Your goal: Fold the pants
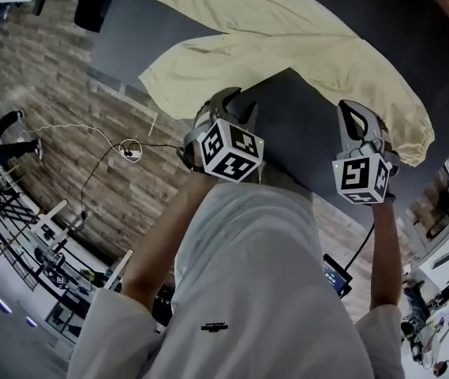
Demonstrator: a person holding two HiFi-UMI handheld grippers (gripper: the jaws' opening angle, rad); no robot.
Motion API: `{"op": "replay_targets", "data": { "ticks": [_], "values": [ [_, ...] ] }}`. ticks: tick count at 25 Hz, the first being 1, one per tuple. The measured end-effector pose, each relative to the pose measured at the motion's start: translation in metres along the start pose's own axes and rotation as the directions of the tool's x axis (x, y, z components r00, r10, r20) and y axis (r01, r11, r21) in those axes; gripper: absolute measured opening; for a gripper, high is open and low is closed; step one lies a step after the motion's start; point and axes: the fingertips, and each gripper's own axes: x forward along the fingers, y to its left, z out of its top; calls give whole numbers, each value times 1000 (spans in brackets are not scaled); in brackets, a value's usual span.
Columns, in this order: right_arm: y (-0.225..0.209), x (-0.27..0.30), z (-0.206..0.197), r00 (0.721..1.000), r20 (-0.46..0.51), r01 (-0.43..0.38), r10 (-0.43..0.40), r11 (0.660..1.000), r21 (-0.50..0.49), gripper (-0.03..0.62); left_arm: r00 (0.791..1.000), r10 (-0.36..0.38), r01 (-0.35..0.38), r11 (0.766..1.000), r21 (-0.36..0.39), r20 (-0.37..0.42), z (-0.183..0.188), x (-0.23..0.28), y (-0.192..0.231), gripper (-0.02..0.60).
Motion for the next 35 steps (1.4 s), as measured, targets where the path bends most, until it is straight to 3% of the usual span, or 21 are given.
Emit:
{"op": "replay_targets", "data": {
  "ticks": [8, 16, 21, 22, 23, 28, 35],
  "values": [
    [45, 49, 57, 995, 10, -95, 97, 991, -95, 6, 995, -8, 8, 1000, 3, -104, -76, 2, 38, 172],
    [69, 79, 96, 987, 5, -159, 162, 978, -138, 6, 972, -55, 71, 995, 64, -227, -141, 18, 44, 149],
    [76, 87, 107, 985, -9, -172, 172, 976, -137, 6, 969, -140, 145, 989, 11, -202, -147, 20, 42, 112],
    [78, 88, 109, 985, -12, -174, 174, 975, -135, 6, 967, -149, 155, 988, 12, -207, -148, 20, 42, 85],
    [79, 89, 110, 984, -15, -176, 175, 975, -133, 6, 964, -158, 164, 986, 14, -213, -148, 20, 43, 12],
    [76, 87, 113, 986, -34, -167, 164, 977, -130, 6, 956, -185, 194, 981, 18, -230, -149, 17, 47, 11],
    [56, 89, 103, 993, -66, -107, 100, 988, -115, 6, 969, -158, 168, 985, 34, -192, -124, -6, 72, 11]
  ]
}}
